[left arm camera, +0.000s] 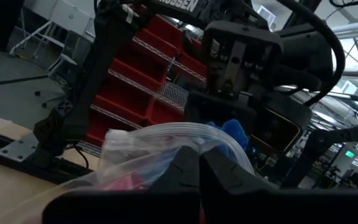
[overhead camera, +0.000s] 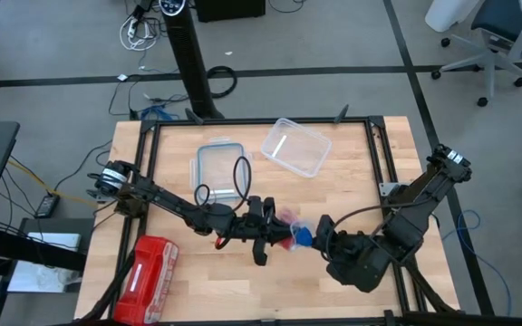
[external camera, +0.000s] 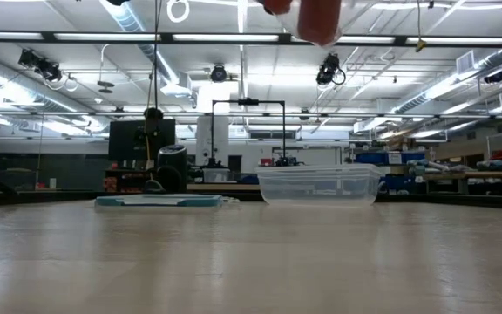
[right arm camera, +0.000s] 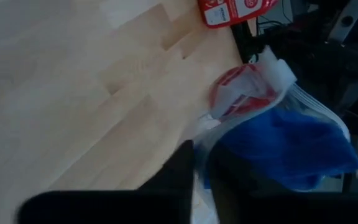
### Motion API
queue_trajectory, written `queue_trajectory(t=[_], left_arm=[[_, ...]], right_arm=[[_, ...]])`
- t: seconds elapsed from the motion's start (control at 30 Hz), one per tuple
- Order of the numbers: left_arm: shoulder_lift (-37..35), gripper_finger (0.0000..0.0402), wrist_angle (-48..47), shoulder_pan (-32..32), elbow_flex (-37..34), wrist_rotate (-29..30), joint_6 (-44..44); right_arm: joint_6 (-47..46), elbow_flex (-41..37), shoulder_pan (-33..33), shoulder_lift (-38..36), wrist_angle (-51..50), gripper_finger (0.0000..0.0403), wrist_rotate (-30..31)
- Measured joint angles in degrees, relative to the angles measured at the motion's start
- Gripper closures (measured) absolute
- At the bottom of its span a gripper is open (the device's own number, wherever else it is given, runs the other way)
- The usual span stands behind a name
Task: Roll bandage
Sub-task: Put the blue bandage into the transparent zip bag
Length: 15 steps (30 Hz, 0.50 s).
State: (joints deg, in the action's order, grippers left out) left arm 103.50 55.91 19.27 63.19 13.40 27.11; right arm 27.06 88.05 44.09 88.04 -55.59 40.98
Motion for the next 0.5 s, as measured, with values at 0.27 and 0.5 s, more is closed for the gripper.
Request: queue_trajectory(t=[0.27, 0.5], left_arm=[[0.00, 0.0401, -4.25, 0.00, 0.01, -2.69, -9.89], [0.00, 0.0384, -17.67, 0.04, 0.01, -2.34, -14.69]], right_arm=[[-7.42, 0.30, -0.01, -0.10, -2.28, 0.0399, -4.99], [-20.71, 0.87, -1.26, -0.16, -6.50, 0.0400, -16.86]])
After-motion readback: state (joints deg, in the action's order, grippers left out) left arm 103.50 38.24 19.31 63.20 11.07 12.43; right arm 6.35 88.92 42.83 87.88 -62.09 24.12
